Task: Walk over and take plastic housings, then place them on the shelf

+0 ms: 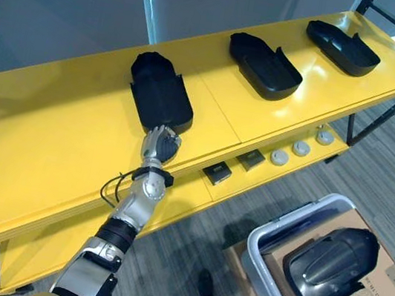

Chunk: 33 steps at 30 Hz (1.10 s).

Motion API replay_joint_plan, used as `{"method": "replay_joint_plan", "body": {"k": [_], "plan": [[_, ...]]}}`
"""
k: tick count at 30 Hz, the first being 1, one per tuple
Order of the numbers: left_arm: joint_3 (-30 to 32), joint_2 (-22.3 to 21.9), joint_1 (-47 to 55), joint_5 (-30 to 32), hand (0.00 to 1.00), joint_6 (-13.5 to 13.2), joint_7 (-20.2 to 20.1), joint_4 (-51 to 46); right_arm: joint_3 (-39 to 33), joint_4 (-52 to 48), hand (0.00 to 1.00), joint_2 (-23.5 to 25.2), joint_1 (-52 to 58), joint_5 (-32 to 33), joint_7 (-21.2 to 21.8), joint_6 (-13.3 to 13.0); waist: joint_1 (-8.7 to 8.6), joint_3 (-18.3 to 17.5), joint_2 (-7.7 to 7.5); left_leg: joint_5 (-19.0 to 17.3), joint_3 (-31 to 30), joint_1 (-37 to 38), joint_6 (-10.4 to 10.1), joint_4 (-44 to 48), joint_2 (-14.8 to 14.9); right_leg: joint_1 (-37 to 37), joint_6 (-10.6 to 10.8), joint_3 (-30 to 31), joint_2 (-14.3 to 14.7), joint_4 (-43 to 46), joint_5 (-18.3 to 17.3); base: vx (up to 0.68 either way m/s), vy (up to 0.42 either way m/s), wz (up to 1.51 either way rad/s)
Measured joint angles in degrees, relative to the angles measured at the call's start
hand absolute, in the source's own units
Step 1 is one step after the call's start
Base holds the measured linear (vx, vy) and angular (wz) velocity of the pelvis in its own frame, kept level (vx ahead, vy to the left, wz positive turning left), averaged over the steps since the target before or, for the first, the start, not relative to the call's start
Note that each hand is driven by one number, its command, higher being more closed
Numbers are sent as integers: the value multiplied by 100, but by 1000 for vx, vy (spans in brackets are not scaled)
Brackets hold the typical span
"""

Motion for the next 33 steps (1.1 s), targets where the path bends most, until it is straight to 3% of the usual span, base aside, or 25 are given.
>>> {"method": "replay_joint_plan", "body": {"k": [6, 8, 10, 13, 17, 21, 28, 29, 33], "plan": [[224, -20, 675, -387, 100, -519, 86, -1518, -2, 140, 0, -65, 2, 9, -9, 12, 198, -16, 28, 1, -272, 17, 3, -78, -36, 111, 0, -175, -52, -43, -43, -21, -2, 19], [630, -22, 971, -698, 100, -695, 133, -1943, -11, 153, 0, -74, 1, 8, -12, 19, 220, -18, 31, 16, -373, 33, 8, -64, -41, 183, -4, -290, -68, -73, -49, 13, -4, 25], [1411, -68, 1317, -1101, 100, -897, 280, -2312, -19, 240, 0, -114, -4, 8, -23, 26, 396, -18, 30, 38, -495, 38, 23, 5, -44, 276, -11, -375, -80, -80, -59, 16, -4, 25], [2488, -250, 1818, -1808, 100, -1111, 660, -2353, -53, 383, 0, -117, -14, 4, -33, 31, 585, -87, 24, 37, -655, 76, 23, 15, -46, 400, 4, -510, -93, -79, -121, 3, -7, 31], [3319, -456, 2753, -2872, 100, -1303, 1023, -2040, -178, 386, 0, -100, -4, -6, -45, 115, 791, -158, 13, 40, -735, 154, 27, 24, -39, 538, 7, -642, -98, -79, -130, -15, -4, 18], [3402, -445, 3433, -3275, 100, -1253, 975, -1100, -171, 306, 0, -28, -21, -10, -73, 141, 963, -304, -121, 52, -829, 164, 42, 13, -56, 595, 13, -737, -130, -76, -168, -66, -4, 17], [2813, -439, 3802, -3127, 100, -636, -179, 1607, -143, -73, 0, 162, 22, -7, -126, 189, 954, -508, -214, 54, -825, 141, 51, -56, -68, 592, 96, -854, -177, -51, -239, -65, -6, 9], [2752, -438, 3799, -3072, 0, -610, -261, 1832, -142, -85, 0, 172, 24, -7, -125, 190, 951, -515, -224, 73, -781, 154, 64, -81, -60, 592, 96, -853, -175, -51, -239, -38, -14, -2], [2412, -450, 3796, -2861, 0, -449, -754, 3125, -146, -79, 0, 180, 17, -2, -123, 203, 940, -524, -234, 91, -609, 195, 37, -111, -53, 560, 98, -713, -164, -53, -241, -8, 1, -15]]}}
